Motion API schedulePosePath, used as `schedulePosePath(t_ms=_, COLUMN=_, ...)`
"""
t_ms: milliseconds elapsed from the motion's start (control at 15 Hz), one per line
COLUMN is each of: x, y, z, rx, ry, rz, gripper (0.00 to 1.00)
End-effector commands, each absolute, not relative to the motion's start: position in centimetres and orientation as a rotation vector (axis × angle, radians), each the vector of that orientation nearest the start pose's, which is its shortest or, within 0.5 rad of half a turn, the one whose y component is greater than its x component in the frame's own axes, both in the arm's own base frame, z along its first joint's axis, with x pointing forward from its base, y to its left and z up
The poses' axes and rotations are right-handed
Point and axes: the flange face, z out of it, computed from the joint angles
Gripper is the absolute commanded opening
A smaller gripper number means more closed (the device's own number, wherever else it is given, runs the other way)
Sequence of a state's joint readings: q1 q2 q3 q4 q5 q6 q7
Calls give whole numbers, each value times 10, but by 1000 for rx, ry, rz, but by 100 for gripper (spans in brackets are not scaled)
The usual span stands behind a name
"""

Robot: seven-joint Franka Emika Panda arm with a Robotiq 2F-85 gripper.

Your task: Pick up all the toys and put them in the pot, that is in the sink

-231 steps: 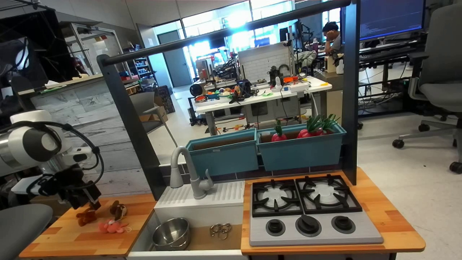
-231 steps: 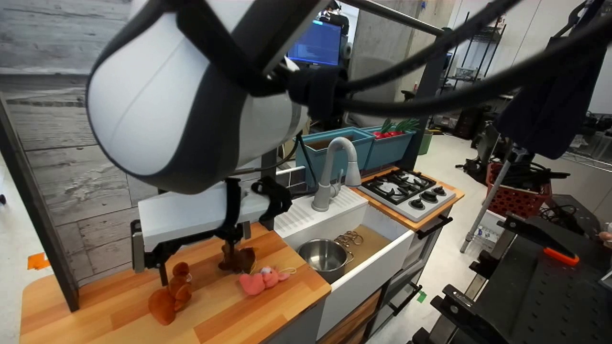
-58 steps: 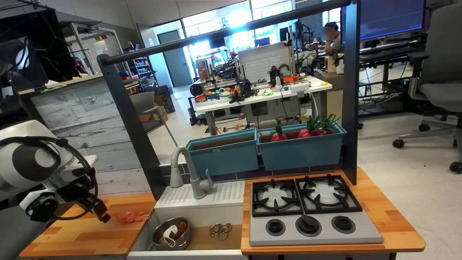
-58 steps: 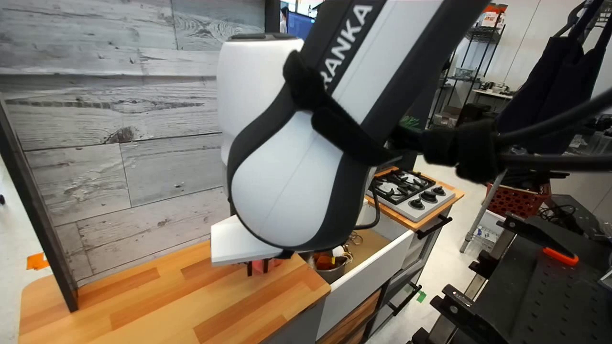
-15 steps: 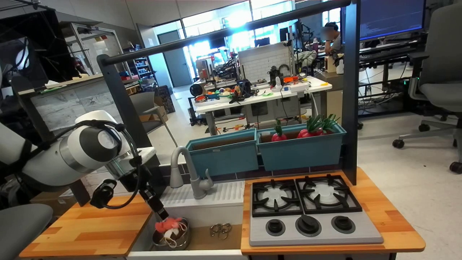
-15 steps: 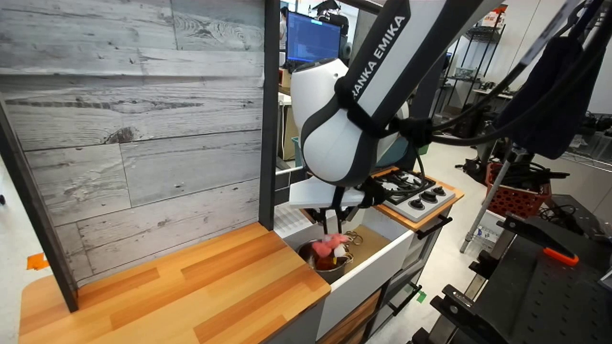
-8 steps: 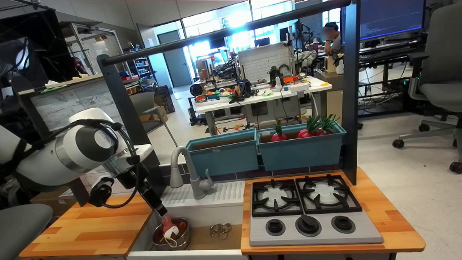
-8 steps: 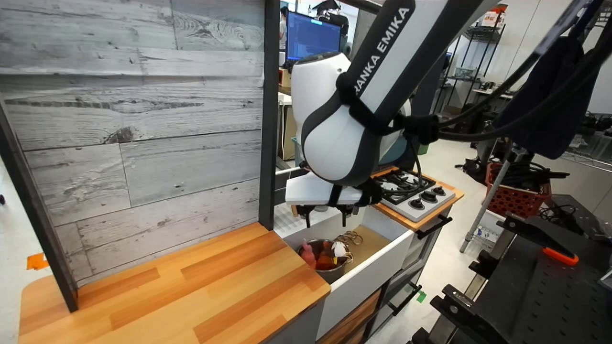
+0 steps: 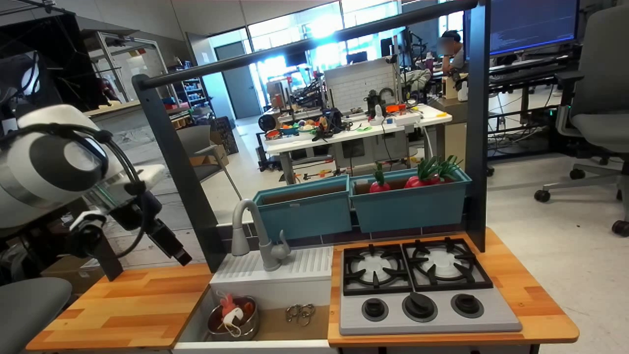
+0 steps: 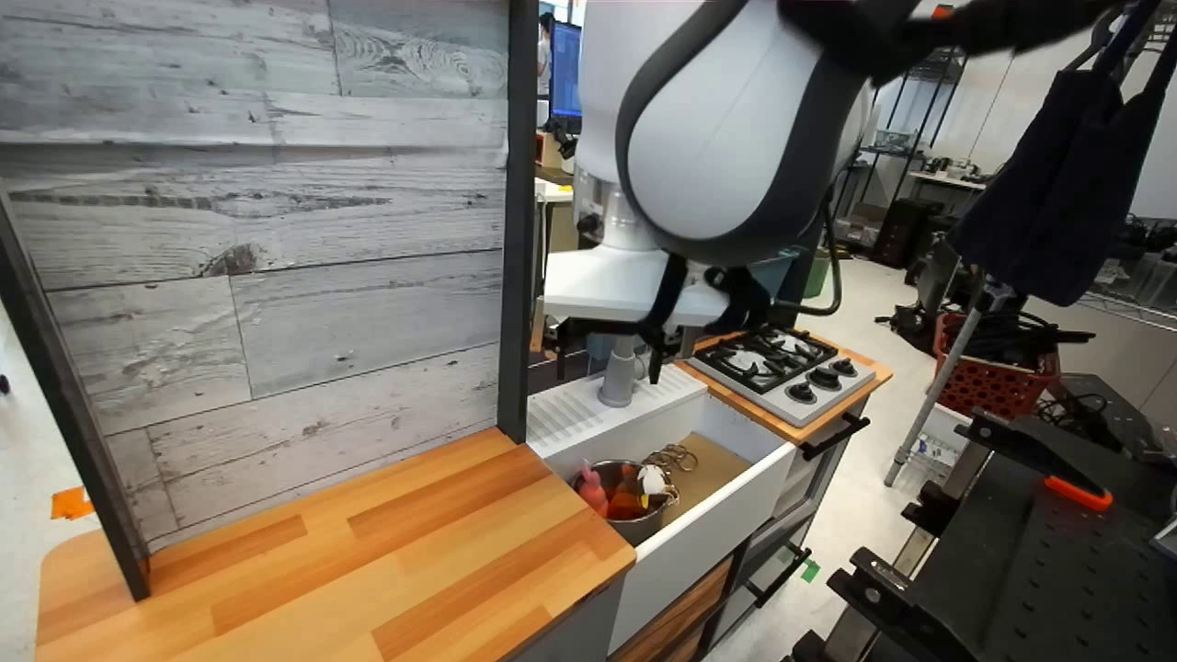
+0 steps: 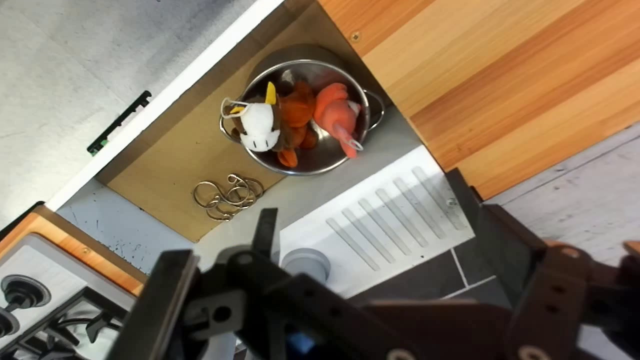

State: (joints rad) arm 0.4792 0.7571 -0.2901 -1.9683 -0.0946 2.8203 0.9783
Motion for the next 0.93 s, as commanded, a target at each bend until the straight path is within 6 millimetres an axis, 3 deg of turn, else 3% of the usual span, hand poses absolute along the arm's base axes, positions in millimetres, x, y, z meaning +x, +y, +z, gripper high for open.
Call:
schedulePosePath(t_ms=0, x=562, y=125, z=166, rx=-3034, ry=885, rz=-426, gripper=100)
schedulePosePath(t_ms=333, x=531, y=127, z=225, rx=-2940, ry=796, rz=-537, gripper=100)
schedulePosePath(t_ms=400, x=553, y=129, z=204, rx=-2968, ry=848, rz=-503, gripper=100)
schedulePosePath(t_ms=600, x=538, y=126, z=222, rx=-2949, ry=827, rz=-511, gripper=100)
schedulePosePath(t_ms=867, x=535, y=125, z=221, rx=-2952, ry=826, rz=-506, gripper=100)
